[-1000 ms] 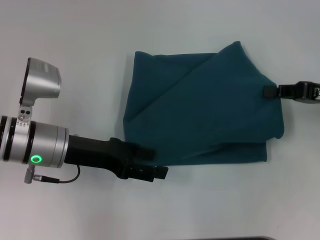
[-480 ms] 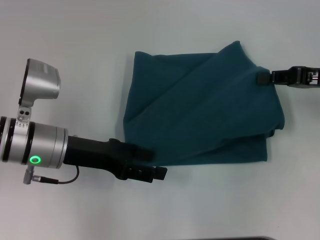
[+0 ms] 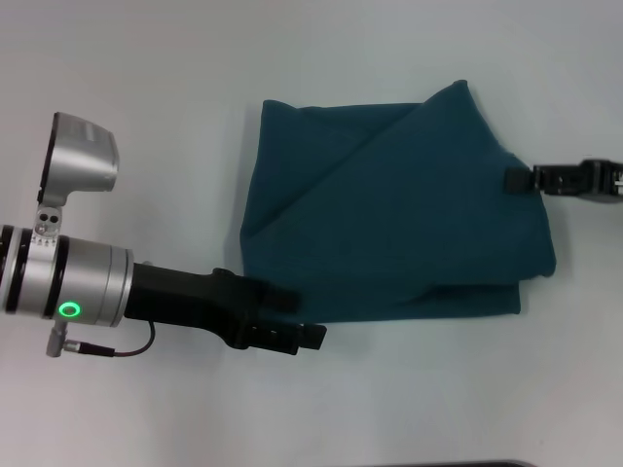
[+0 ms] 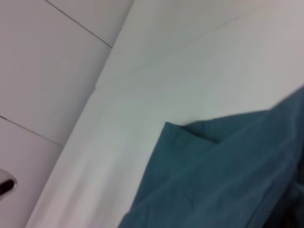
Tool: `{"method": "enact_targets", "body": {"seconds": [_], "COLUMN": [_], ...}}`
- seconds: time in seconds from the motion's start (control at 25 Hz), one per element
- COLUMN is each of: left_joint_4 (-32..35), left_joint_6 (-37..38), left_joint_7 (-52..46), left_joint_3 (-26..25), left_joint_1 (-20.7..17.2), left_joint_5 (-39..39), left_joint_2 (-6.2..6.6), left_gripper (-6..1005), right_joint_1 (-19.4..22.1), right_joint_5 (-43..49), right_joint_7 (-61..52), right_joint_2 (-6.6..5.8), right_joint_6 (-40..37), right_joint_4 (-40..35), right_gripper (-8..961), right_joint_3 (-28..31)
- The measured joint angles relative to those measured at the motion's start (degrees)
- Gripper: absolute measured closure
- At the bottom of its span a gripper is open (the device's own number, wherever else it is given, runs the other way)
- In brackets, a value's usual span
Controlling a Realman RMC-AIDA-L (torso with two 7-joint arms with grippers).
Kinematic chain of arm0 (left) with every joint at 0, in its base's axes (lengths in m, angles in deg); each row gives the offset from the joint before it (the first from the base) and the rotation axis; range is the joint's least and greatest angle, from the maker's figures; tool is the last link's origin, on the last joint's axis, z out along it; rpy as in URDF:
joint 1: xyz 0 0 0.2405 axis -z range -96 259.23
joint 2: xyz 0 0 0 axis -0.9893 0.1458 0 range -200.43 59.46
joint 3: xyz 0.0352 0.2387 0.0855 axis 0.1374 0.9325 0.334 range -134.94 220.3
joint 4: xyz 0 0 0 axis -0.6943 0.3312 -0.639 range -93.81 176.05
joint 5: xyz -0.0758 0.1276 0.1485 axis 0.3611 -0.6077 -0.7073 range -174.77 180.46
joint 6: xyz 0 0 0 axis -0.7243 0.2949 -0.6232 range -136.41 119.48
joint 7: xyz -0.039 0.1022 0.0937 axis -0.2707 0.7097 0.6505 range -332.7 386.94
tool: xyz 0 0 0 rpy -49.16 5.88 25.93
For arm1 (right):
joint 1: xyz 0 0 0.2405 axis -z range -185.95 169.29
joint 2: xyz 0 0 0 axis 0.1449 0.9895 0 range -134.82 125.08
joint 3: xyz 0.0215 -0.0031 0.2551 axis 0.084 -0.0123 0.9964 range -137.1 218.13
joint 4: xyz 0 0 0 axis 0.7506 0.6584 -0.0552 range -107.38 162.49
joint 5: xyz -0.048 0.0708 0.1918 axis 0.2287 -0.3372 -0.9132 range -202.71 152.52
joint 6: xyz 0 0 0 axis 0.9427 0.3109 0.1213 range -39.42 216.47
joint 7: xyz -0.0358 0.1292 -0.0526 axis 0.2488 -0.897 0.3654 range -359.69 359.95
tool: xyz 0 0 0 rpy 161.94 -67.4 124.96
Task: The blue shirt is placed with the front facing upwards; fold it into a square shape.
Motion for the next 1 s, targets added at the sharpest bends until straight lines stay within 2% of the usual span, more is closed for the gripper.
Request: {"method": "enact_targets", "body": {"seconds": [0.24,0.6,0.8,1.0], "left_joint_4": [0.00,0.10,0.18,0.18], "left_joint_6": [0.00,0.00,0.00,0.00], "left_joint_7": [0.00,0.00,0.00,0.00], "left_joint_3": [0.00,0.03,0.08,0.09], "left_joint_1": [-0.05,-0.22,-0.25,-0.26], "left_joint_5": [0.00,0.00,0.01,0.01], "left_joint_2": [-0.10,-0.20,-0.27,-0.30], "left_gripper": [231,231,232,234], "right_joint_1": [2.28,5.52,6.29,6.14], "right_joint_5": [1.19,1.31,1.84,1.88], "right_joint_7": [0.44,1.62,2.57,3.13], "right_joint_2": [-0.05,-0.12,-0.12,0.53], "right_joint_6": [1.02,3.32,4.30,4.31], "right_joint_4": [0.17,0.34,0.01,-0.12], "right_gripper": [428,313,321,329], "right_joint_3": [-0.15,-0.22,-0.14,-0.24]}}
